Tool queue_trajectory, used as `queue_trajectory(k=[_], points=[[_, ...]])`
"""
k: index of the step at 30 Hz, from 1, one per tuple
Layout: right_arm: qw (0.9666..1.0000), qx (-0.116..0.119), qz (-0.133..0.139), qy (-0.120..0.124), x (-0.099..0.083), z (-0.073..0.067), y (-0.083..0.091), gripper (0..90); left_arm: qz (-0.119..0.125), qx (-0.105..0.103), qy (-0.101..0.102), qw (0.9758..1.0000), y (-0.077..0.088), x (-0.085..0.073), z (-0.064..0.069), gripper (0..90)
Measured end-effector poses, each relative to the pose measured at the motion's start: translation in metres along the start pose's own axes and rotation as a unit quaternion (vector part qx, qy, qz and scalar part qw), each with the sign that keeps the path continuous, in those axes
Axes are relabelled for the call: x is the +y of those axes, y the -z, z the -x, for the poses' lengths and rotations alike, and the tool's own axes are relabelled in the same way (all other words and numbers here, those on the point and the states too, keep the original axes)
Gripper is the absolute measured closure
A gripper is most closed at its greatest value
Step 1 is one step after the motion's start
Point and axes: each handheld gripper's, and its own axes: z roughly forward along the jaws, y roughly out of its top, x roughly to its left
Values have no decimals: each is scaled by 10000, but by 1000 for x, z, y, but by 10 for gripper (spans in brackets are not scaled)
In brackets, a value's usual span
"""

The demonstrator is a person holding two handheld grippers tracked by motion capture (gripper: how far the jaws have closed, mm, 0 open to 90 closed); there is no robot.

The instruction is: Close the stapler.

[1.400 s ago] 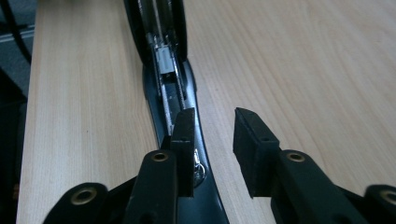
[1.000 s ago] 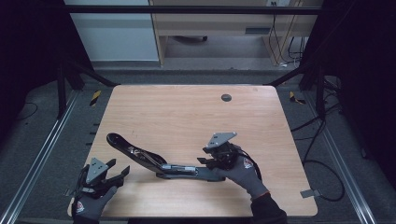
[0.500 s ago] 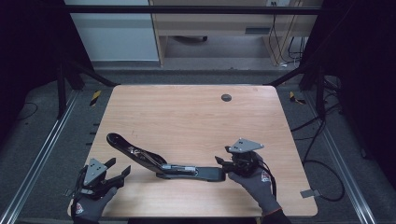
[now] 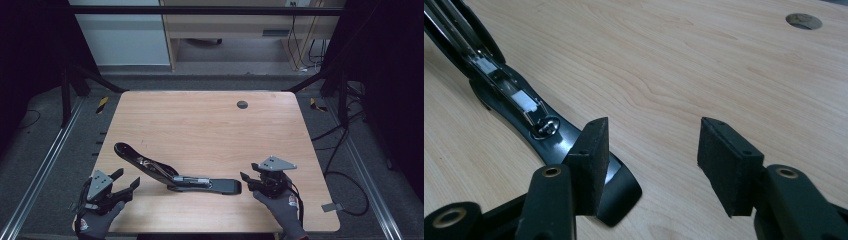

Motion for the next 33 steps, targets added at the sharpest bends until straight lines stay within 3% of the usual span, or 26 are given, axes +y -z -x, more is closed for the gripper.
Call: queue_trajectory(k=[14, 23, 33], points=[[9997, 85, -227, 33, -19, -7, -3, 508, 159, -47, -127, 9998, 7, 11, 9, 288], [9996, 140, -240, 47, -24, -12, -2, 605, 315, -93, -111, 9994, 12, 19, 13, 284], [9992, 197, -325, 150, -24, -18, -6, 634, 490, -117, -127, 9986, 16, 30, 12, 282]])
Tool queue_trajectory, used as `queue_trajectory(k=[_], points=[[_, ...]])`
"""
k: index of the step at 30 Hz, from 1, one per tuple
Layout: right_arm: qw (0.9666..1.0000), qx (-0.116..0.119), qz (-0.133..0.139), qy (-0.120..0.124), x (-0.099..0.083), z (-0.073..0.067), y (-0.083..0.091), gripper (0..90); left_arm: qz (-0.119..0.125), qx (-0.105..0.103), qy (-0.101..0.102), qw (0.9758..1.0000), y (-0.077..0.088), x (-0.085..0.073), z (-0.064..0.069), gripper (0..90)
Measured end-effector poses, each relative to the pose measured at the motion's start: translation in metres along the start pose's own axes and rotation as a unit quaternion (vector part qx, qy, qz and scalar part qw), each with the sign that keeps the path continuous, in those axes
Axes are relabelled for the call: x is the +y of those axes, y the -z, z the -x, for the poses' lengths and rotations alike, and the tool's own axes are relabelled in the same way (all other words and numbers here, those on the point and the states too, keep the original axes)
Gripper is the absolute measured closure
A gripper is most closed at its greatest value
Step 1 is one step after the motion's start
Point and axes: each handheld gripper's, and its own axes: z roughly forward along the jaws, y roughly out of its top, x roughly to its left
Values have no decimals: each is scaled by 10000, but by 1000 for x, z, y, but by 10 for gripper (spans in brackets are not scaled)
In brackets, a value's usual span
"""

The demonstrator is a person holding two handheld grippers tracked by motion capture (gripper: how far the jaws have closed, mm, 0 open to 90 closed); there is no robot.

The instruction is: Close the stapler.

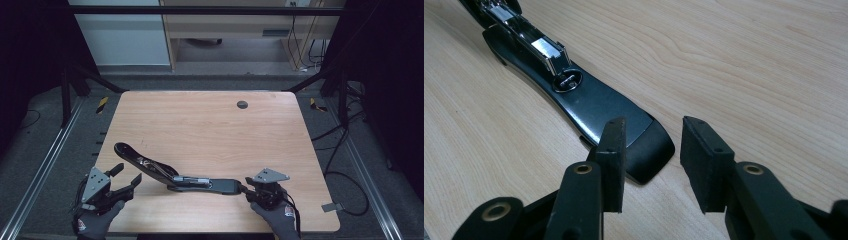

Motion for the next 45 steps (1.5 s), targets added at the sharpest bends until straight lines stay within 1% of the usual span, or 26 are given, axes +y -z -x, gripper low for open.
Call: queue_trajectory(k=[2, 6, 10, 15, 19, 22, 25, 29, 34, 35, 36, 37, 42, 43, 45], points=[[10000, 26, -15, -41, 1, -2, 0, 637, 32, 10, 4, 10000, 0, 3, -1, 282], [10000, 65, -14, -20, 1, -5, -3, 665, 94, 26, 9, 10000, 0, 9, -4, 282], [9999, 130, -47, 13, 2, -9, -7, 708, 98, -23, 103, 9999, -2, 10, -7, 283], [9997, 190, -123, 73, 2, -11, -11, 761, 107, -60, 145, 9998, -3, 13, -10, 295], [9997, 194, -143, -36, 2, -11, -12, 774, 117, -87, 103, 9998, -6, 18, -9, 305], [9997, 199, -131, -100, 3, -9, -12, 795, 122, -92, 121, 9998, -10, 20, -10, 311], [9997, 175, -125, -119, 3, -8, -12, 817, 162, -70, 116, 9998, -13, 23, -10, 319], [9996, 170, -194, -153, 4, -7, -13, 830, 216, -36, 89, 9997, -15, 28, -9, 334], [9994, 237, -195, -162, 5, -6, -14, 855, 216, -13, 46, 9998, -18, 31, -9, 380], [9994, 233, -202, -171, 5, -6, -15, 861, 209, 21, 5, 9998, -19, 32, -9, 387], [9993, 234, -214, -217, 5, -7, -15, 864, 213, 50, 7, 9998, -19, 33, -9, 392], [9994, 218, -209, -186, 6, -6, -15, 870, 215, 75, -5, 9997, -19, 33, -9, 403], [9993, 170, -197, -262, 6, -6, -17, 893, 275, 109, 101, 9995, -18, 33, -11, 463], [9994, 166, -202, -247, 6, -6, -18, 898, 279, 115, 106, 9995, -18, 33, -11, 472], [9991, 166, -243, -296, 5, -6, -20, 900, 287, 121, 116, 9994, -17, 33, -12, 488]])
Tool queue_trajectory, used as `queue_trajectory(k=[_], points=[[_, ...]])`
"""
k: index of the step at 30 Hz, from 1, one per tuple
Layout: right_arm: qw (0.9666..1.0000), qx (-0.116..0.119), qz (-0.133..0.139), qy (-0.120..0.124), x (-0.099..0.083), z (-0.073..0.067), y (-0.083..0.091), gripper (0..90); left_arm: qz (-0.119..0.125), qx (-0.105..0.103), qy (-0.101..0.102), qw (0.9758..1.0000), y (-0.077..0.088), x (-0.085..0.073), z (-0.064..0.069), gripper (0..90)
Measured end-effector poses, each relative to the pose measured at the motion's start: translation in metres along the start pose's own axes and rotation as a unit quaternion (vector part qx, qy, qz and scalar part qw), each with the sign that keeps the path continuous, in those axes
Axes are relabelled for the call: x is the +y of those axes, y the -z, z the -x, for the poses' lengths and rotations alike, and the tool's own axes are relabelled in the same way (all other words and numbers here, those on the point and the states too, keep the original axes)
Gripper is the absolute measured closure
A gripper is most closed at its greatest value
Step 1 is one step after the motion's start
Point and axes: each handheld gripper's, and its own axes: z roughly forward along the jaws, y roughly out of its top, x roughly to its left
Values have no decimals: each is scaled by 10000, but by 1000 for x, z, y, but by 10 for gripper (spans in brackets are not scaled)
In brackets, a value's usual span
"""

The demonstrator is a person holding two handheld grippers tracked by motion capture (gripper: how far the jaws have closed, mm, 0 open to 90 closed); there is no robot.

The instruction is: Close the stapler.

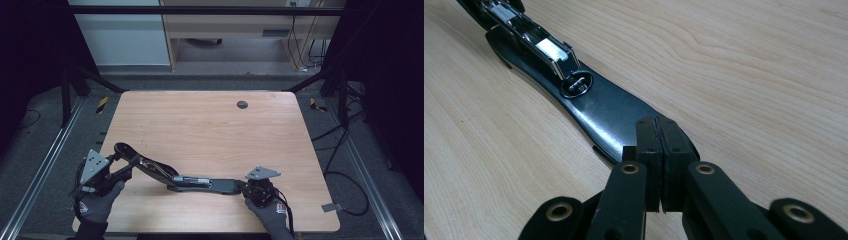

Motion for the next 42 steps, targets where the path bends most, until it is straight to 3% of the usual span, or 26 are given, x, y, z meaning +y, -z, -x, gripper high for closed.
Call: queue_trajectory(k=[9, 18, 34, 42], points=[[9999, -8, -140, -63, -2, -1, -13, 900, 20, -26, 104, 9999, 1, 0, -1, 512], [9997, -54, -241, 34, -5, -3, -21, 900, -3, -24, 173, 9998, 3, 0, -1, 522], [9998, -40, -172, -99, -7, -2, -21, 900, 42, -77, 308, 9995, 5, 2, 2, 537], [9998, -42, -195, -86, -6, -1, -22, 900, 70, -140, 267, 9995, 5, 6, 7, 547]])
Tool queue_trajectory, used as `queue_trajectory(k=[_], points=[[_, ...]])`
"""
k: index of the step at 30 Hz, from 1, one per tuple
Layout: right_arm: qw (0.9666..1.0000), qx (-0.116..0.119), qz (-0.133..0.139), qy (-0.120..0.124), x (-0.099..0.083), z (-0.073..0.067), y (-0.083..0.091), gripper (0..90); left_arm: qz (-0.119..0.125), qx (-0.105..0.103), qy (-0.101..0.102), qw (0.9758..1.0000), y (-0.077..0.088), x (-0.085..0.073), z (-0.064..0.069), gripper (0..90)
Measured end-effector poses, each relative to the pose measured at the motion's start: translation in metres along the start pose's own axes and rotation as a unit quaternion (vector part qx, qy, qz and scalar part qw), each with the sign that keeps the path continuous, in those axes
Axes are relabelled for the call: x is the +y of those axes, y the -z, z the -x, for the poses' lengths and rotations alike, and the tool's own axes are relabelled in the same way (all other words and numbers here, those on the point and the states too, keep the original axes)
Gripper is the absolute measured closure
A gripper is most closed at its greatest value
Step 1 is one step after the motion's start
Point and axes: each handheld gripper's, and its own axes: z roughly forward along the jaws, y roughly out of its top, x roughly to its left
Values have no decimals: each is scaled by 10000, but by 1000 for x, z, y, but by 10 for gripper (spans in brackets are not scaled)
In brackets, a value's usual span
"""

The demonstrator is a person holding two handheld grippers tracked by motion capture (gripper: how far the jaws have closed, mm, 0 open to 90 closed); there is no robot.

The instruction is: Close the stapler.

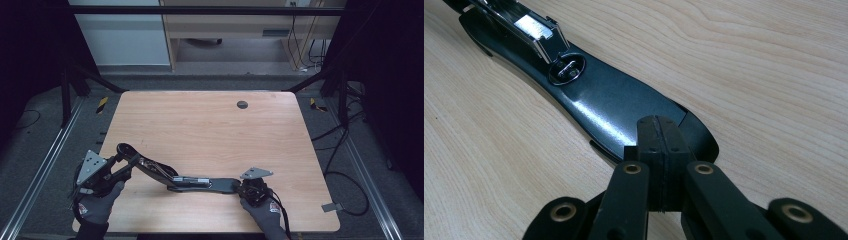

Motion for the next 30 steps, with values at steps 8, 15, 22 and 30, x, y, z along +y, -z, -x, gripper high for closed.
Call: queue_trajectory(k=[8, 15, 22, 30], points=[[10000, -4, 4, -19, 0, 0, 0, 900, 39, -17, -26, 10000, -1, 3, 6, 554], [10000, 10, -3, -19, 0, 0, 0, 900, 81, -54, -45, 9999, -2, 5, 11, 561], [10000, 7, 12, -19, 0, 0, 0, 900, 111, -167, -103, 9997, -4, 8, 19, 572], [10000, 16, 5, -51, 0, 0, 0, 900, 144, -223, -249, 9993, -8, 13, 29, 578]])
